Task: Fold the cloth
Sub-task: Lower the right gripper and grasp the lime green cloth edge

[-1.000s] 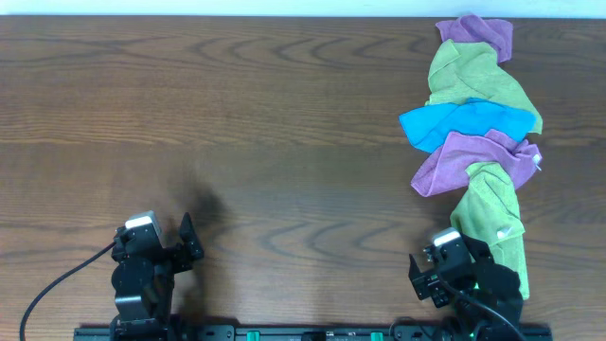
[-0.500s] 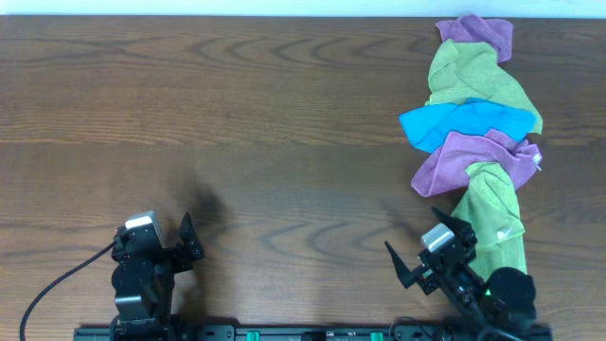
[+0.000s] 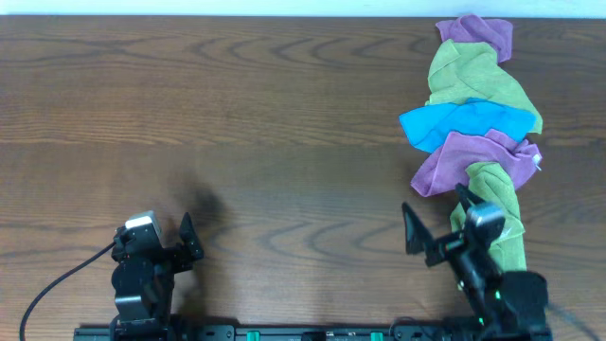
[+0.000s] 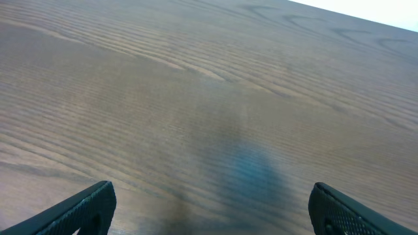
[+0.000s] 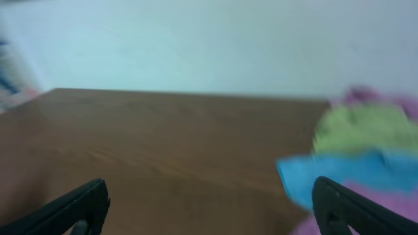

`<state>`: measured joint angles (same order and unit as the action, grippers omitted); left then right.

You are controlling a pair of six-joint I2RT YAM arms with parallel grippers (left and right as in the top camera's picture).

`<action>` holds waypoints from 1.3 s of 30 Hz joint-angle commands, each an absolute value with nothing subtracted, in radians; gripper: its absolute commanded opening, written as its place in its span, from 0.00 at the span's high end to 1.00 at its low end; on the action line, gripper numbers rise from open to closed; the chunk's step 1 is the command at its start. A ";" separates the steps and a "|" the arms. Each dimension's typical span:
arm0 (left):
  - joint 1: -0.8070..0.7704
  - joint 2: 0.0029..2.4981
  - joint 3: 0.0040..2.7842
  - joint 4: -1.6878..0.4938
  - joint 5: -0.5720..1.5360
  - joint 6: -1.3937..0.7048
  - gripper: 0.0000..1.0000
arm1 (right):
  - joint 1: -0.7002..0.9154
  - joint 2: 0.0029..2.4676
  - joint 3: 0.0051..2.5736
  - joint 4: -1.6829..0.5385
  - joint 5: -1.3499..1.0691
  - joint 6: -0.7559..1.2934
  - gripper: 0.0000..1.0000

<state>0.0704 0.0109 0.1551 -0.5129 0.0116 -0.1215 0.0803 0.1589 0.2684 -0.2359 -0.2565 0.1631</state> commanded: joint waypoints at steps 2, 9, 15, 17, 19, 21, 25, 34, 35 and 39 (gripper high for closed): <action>0.074 0.004 0.140 -0.511 -0.007 -0.101 0.05 | 0.029 0.365 0.339 -0.261 -0.104 0.351 0.01; 0.074 0.005 0.140 -0.511 -0.007 -0.101 0.05 | -0.133 0.767 0.650 -0.635 -0.030 0.422 0.01; 0.074 0.005 0.140 -0.511 -0.007 -0.101 0.05 | -0.190 1.009 0.752 -0.781 -0.099 0.369 0.01; 0.074 0.005 0.140 -0.511 -0.007 -0.101 0.05 | -0.190 1.055 0.752 -0.776 -0.113 0.369 0.01; 0.074 0.005 0.140 -0.511 -0.007 -0.101 0.05 | -0.190 1.084 0.752 -0.775 -0.099 0.363 0.01; 0.074 0.005 0.140 -0.511 -0.007 -0.101 0.04 | -0.190 1.106 0.752 -0.768 -0.035 0.321 0.01; 0.074 0.004 0.140 -0.511 -0.007 -0.101 0.05 | -0.191 1.170 0.752 -0.774 0.174 0.348 0.09; 0.074 0.005 0.140 -0.511 -0.007 -0.101 0.04 | -0.190 1.296 0.752 -0.666 0.326 0.284 0.09; 0.074 0.005 0.140 -0.511 -0.007 -0.101 0.05 | -0.190 1.309 0.752 -0.641 0.326 0.264 0.10; 0.074 0.005 0.140 -0.511 -0.007 -0.101 0.05 | -0.191 1.351 0.752 -0.570 0.326 0.208 0.19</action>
<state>0.0704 0.0101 0.1551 -0.5125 0.0113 -0.1215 -0.1822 1.3323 0.7406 -0.5873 0.2878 0.2691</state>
